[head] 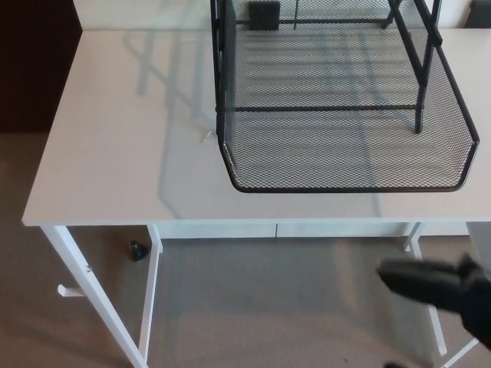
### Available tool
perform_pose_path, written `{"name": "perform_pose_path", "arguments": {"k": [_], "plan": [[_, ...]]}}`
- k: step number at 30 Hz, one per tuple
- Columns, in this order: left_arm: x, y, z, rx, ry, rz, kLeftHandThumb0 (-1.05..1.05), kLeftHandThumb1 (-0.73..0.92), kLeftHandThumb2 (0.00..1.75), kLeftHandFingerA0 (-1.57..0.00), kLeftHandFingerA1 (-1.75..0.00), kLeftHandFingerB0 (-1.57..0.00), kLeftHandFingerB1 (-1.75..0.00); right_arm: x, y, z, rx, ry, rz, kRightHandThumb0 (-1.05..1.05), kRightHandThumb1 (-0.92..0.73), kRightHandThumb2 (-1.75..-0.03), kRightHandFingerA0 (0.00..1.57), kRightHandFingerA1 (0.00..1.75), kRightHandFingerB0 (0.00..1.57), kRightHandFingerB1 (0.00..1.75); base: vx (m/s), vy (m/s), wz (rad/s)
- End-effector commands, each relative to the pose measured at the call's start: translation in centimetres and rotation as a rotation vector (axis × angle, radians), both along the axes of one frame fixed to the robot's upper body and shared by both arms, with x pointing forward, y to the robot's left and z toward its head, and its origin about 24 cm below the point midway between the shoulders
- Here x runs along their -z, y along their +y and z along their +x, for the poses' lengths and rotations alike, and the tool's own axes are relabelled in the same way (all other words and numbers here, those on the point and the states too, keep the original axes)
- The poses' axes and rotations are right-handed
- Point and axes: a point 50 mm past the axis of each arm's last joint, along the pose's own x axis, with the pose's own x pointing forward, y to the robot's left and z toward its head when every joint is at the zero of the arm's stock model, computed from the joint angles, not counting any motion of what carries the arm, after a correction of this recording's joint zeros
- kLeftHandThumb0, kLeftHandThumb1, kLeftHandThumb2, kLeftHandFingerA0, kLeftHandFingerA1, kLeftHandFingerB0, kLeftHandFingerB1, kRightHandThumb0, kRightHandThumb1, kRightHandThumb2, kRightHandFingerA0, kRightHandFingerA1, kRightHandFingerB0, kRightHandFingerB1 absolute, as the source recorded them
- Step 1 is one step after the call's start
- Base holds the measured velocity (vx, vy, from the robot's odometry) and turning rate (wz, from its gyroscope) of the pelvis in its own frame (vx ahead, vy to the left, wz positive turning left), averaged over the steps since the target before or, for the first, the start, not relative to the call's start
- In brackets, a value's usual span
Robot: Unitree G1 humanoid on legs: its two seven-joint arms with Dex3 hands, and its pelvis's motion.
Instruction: The robot walk towards a table in front and then pushes a layer of a file tray back to its original position using its right hand
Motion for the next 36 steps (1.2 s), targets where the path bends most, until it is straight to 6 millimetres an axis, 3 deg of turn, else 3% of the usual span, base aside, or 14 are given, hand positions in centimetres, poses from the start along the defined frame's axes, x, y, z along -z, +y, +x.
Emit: {"name": "perform_pose_path", "arguments": {"k": [1,2,3,4,5,6,10,14,15,16,17,19,28,36], "plan": [[-0.1,0.4,-0.1,0.002,0.028,0.008,-0.18,0.60,0.60,-0.25,-0.38,-0.21,-0.34,0.4,0.3,3.7,0.102,-0.008,-0.261,0.19,-0.34,-0.54,0.24,0.31,0.25,0.34,0.00,0.000,0.00],[-0.1,0.3,-0.1,0.003,0.029,0.006,-0.18,0.60,0.60,-0.25,-0.38,-0.21,-0.34,0.4,0.4,4.3,0.112,-0.007,-0.294,0.13,-0.22,-0.78,0.07,0.52,0.07,0.51,0.00,0.000,0.00],[-0.2,0.3,-0.1,0.006,0.030,0.006,-0.18,0.60,0.60,-0.25,-0.37,-0.20,-0.33,0.4,0.5,5.2,0.129,-0.008,-0.347,0.12,-0.08,-0.69,0.00,0.50,0.00,0.48,0.00,0.000,0.00],[-0.2,0.3,-0.1,0.008,0.030,0.006,-0.18,0.60,0.60,-0.25,-0.37,-0.20,-0.33,0.4,0.5,5.8,0.144,-0.010,-0.389,0.12,-0.08,-0.69,0.00,0.50,0.00,0.48,0.00,0.000,0.00],[-0.2,0.3,-0.1,0.008,0.030,0.005,-0.18,0.60,0.60,-0.25,-0.38,-0.21,-0.33,0.5,0.6,6.5,0.160,0.003,-0.429,0.10,-0.23,-0.57,0.07,0.18,0.05,0.30,0.00,0.000,0.00],[-0.2,0.3,-0.1,0.010,0.031,0.005,-0.18,0.60,0.60,-0.25,-0.38,-0.21,-0.33,0.7,0.6,7.4,0.174,0.016,-0.462,0.08,-0.18,-0.59,0.00,0.16,0.04,0.31,0.00,0.000,0.00],[-0.3,0.1,0.0,0.024,0.033,0.012,-0.18,0.61,0.61,-0.25,-0.37,-0.20,-0.33,1.2,0.7,10.0,0.254,0.040,-0.605,-0.04,-0.15,-0.56,0.00,0.00,0.02,0.20,0.00,0.000,0.00],[-0.3,0.2,0.1,0.027,0.029,0.009,-0.18,0.61,0.60,-0.25,-0.37,-0.20,-0.33,1.5,0.8,11.5,0.301,0.057,-0.667,-0.14,-0.17,-0.57,0.00,0.00,0.01,0.18,0.00,0.000,0.00],[-0.3,0.2,0.2,0.023,0.026,0.006,-0.17,0.61,0.60,-0.25,-0.38,-0.21,-0.34,1.7,0.8,12.0,0.315,0.058,-0.681,-0.29,-0.19,-0.58,0.00,0.00,0.00,0.17,0.00,0.000,0.00],[-0.3,0.2,0.2,0.019,0.024,0.002,-0.17,0.61,0.60,-0.25,-0.38,-0.21,-0.34,1.9,0.8,12.4,0.328,0.057,-0.695,-0.29,-0.19,-0.58,0.00,0.00,0.00,0.17,0.00,0.000,0.00],[-0.3,0.2,0.2,0.022,0.024,0.003,-0.17,0.61,0.60,-0.25,-0.38,-0.21,-0.34,2.0,0.9,12.7,0.338,0.056,-0.710,-0.37,-0.36,-0.70,0.00,0.03,0.00,0.12,0.00,0.000,0.00],[-0.4,0.1,0.2,0.023,0.026,0.001,-0.16,0.62,0.60,-0.23,-0.37,-0.20,-0.33,2.1,1.1,13.2,0.364,0.043,-0.745,-0.55,-0.38,-0.73,0.00,0.00,0.00,0.09,0.00,0.000,0.00],[0.0,0.0,-1.3,0.030,0.060,0.002,-0.18,0.61,0.60,-0.24,-0.37,-0.21,-0.33,3.5,2.2,14.4,0.392,0.084,-0.835,-0.69,-0.42,-0.77,0.00,0.00,0.00,0.09,0.00,0.000,0.00],[-0.3,-0.1,-1.2,0.059,0.049,0.042,-0.17,0.59,0.59,-0.28,-0.37,-0.24,-0.33,4.2,2.9,16.5,0.413,0.115,-0.882,-0.71,-0.43,-0.79,0.00,0.00,0.00,0.11,0.00,0.000,0.00]]}}
